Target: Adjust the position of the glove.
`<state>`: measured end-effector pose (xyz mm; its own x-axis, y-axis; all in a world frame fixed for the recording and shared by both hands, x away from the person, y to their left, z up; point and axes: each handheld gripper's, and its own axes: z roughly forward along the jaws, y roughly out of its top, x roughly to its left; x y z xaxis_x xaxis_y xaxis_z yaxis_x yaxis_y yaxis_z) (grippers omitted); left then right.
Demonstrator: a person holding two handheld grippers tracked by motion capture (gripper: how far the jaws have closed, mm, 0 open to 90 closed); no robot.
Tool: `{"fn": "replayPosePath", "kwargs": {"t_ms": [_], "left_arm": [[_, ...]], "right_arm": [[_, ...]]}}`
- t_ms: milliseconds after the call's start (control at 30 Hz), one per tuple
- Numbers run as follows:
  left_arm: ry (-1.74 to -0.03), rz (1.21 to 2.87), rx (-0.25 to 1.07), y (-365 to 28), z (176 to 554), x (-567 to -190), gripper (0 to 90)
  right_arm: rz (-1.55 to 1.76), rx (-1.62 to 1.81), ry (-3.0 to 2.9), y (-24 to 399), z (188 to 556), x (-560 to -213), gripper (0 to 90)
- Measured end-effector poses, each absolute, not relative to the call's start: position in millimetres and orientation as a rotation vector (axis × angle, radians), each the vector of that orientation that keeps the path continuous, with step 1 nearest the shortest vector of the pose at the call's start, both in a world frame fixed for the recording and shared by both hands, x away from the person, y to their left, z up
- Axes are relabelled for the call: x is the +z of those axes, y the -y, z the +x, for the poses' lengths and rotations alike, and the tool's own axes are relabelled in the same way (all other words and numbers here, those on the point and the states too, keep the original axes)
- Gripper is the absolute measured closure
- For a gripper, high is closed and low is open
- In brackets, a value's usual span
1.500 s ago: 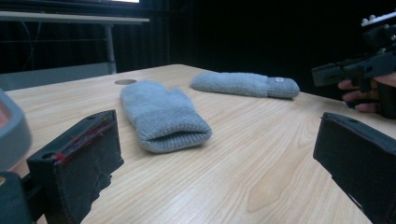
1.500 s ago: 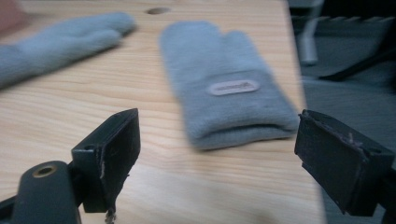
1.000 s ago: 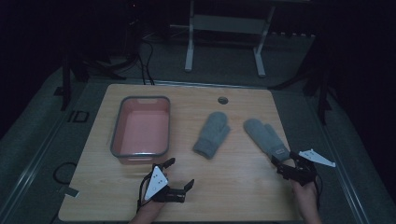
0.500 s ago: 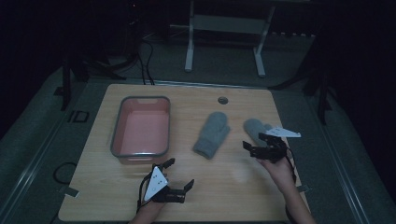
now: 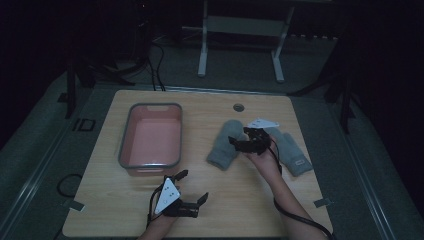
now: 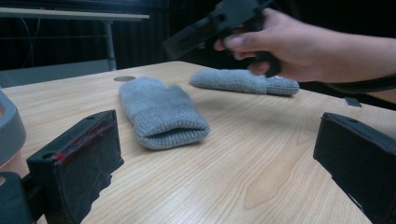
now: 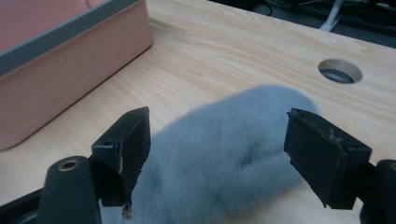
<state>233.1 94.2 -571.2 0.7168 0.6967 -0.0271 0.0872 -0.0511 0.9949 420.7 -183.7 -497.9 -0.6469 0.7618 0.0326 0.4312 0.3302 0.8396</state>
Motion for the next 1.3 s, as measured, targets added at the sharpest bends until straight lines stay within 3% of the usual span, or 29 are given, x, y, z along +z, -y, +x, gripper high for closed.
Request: {"fn": "replayPosePath", "kwargs": {"t_ms": [433, 600, 667, 767, 833, 1300], "left_arm": [[-0.659, 1.547, 0.574, -96, 230, -567, 1.1], [-0.663, 1.548, 0.573, -97, 230, -566, 1.1], [-0.668, 1.544, 0.574, -97, 229, -566, 1.1], [-0.670, 1.541, 0.577, -98, 229, -566, 1.1], [-0.669, 1.544, 0.583, -99, 228, -565, 1.1], [-0.675, 1.537, 0.599, -103, 228, -563, 1.1]], "right_arm": [[1.097, 1.087, -2.304, 157, 462, -529, 28.8], [1.135, 0.946, -2.348, 153, 473, -547, 38.2], [1.124, 0.940, -2.362, 153, 473, -548, 50.5], [1.101, 0.939, -2.399, 152, 472, -545, 78.3], [1.107, 0.945, -2.428, 151, 472, -541, 82.3], [0.847, 1.265, -2.598, 185, 422, -483, 83.0]]}}
